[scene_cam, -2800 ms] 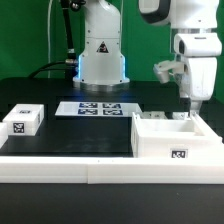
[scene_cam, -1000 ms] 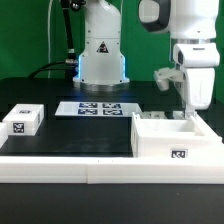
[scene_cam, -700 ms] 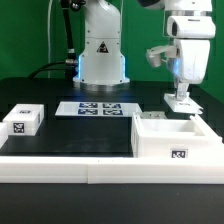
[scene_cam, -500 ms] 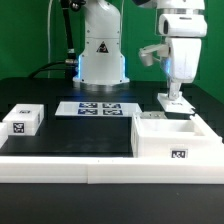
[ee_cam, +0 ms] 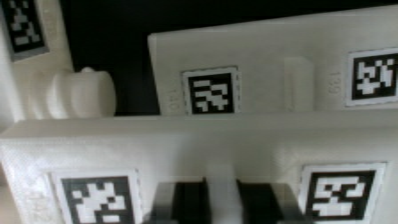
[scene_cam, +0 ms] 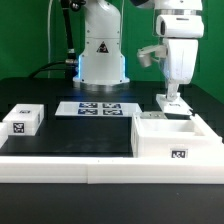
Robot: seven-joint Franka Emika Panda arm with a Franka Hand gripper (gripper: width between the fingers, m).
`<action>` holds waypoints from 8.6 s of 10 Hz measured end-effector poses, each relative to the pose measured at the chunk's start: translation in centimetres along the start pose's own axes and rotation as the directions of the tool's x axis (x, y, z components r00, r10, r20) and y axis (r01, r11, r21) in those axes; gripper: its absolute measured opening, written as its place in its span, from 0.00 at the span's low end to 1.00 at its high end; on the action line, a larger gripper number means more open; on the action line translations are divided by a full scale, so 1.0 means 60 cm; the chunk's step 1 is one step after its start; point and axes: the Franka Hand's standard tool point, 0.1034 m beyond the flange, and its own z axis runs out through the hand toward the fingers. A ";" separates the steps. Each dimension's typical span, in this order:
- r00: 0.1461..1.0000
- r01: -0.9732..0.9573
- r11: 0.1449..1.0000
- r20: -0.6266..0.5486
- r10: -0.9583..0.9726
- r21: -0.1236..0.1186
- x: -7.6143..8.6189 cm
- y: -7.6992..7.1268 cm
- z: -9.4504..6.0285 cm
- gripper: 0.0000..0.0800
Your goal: Assemble cabinet
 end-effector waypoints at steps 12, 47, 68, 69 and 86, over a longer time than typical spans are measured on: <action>1.000 -0.002 1.000 -0.002 0.002 0.012 0.002 0.001 0.014 0.09; 0.998 -0.051 0.999 0.023 0.051 0.019 0.005 0.216 0.018 0.41; 1.000 0.019 1.000 0.006 -0.019 0.003 -0.042 -0.004 -0.001 1.00; 1.000 0.016 1.000 -0.001 -0.016 0.008 -0.041 -0.014 0.013 1.00; 1.000 0.001 0.998 -0.024 0.000 0.064 -0.035 -0.052 0.085 0.09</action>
Offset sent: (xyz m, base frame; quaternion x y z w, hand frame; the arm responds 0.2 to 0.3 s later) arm 0.0088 0.0026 -0.0013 -0.0015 -0.0046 -0.0022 1.0000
